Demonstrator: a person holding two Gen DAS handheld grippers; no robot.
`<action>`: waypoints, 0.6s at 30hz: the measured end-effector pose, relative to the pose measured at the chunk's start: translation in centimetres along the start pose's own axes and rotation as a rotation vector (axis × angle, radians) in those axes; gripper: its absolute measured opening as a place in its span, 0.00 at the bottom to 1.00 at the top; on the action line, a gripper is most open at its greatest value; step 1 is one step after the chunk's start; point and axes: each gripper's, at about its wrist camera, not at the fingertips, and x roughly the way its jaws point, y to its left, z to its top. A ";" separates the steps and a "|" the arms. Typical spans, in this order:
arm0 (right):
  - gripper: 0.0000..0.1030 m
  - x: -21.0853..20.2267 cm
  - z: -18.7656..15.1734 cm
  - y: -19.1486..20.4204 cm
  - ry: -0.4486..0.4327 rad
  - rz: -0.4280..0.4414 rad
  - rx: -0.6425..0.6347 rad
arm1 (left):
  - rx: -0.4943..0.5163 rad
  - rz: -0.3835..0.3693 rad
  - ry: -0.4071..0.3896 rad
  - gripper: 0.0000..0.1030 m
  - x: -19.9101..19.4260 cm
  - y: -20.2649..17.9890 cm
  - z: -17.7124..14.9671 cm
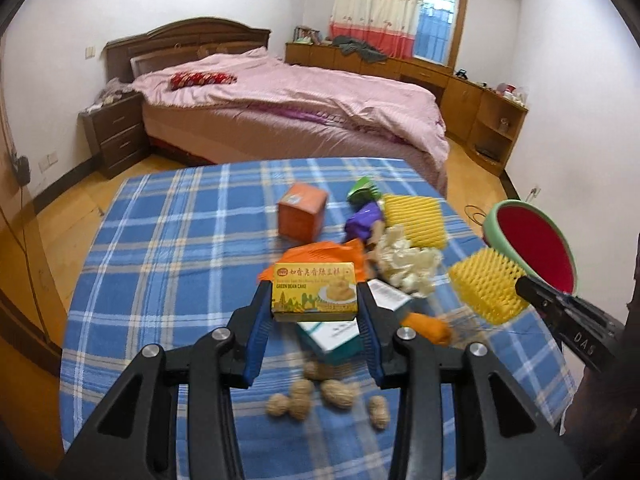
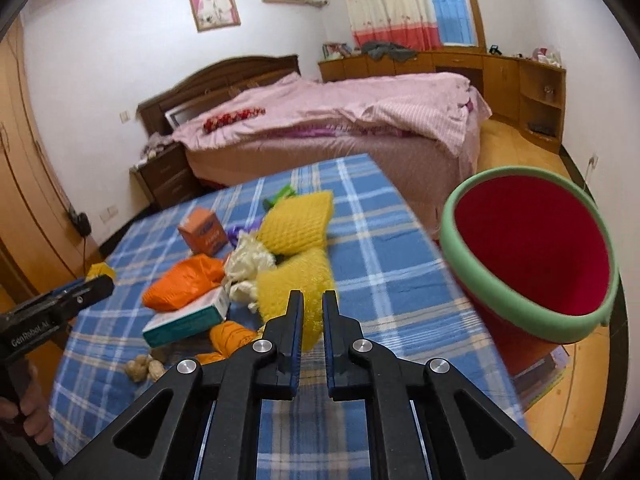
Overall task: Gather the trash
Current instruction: 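Carry both items over the red bucket and open both tools to drop them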
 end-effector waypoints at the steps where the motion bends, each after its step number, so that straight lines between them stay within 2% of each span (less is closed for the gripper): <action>1: 0.09 -0.6 0.1 -0.3 -0.011 -0.002 0.006 | 0.012 -0.005 -0.003 0.40 -0.2 -0.7 0.1; 7: 0.09 -3.1 1.0 -2.6 -0.063 -0.036 0.033 | 0.059 -0.088 0.020 0.40 0.3 -4.8 0.8; 18: 0.09 -5.3 1.9 -10.2 -0.129 -0.138 0.143 | 0.171 -0.227 0.061 0.40 3.3 -14.1 2.6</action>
